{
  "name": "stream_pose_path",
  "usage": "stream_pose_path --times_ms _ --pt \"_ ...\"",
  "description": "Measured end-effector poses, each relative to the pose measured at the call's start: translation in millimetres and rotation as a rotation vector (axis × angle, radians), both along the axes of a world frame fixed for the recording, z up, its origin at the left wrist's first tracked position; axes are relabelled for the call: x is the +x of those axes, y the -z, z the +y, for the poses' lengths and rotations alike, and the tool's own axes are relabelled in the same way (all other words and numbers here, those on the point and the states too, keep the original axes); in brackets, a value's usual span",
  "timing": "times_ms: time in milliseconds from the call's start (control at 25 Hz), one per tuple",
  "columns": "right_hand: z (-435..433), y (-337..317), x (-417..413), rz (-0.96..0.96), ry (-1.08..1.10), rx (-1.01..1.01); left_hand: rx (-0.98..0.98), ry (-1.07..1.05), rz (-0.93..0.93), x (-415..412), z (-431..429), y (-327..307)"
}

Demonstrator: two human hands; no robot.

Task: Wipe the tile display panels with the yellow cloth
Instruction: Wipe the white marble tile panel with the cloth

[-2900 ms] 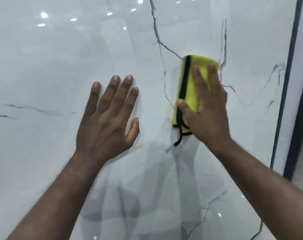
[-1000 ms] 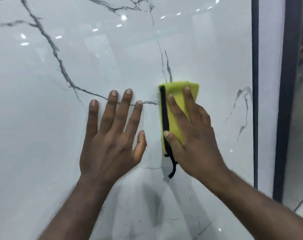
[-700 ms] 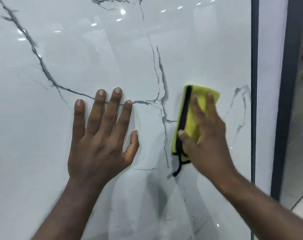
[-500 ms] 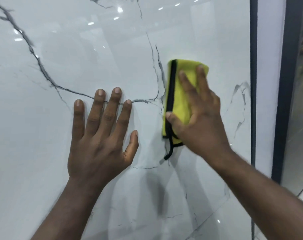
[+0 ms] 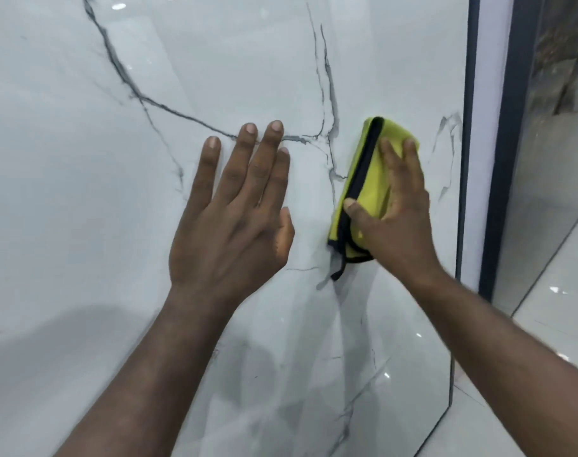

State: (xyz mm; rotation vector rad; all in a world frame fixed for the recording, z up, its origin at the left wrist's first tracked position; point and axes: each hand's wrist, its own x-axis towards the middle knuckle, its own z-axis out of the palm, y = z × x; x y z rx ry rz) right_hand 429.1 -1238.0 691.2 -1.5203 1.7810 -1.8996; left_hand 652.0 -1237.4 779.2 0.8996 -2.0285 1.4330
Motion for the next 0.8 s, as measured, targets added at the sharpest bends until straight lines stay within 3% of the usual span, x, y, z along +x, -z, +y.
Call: stream_pose_path --times_ms 120,240,360,520,680,800 --pt "1.9 30.8 -4.1 -0.263 0.057 0.164 0.023 -0.007 -0.021 -1.4 -1.1 0.9" --pt "30.8 63.3 56.0 -0.147 0.013 0.175 0.015 0.004 -0.026 0.4 -1.6 2.1" --pt "28.0 39.6 55.2 -0.064 -0.009 0.064 0.033 0.015 -0.039 -0.5 -0.5 1.4" --pt "21.5 43.6 27.6 -0.262 0.029 0.187 0.061 0.022 -0.031 0.9 2.0 -0.1" --pt "24.0 26.7 20.2 0.067 -0.094 -0.016 0.015 0.055 0.13 -24.0 -0.1 -2.2" --pt "-1.4 -2.8 -36.5 0.059 -0.046 -0.005 -0.001 0.045 0.194 -56.1 -5.4 -8.6"
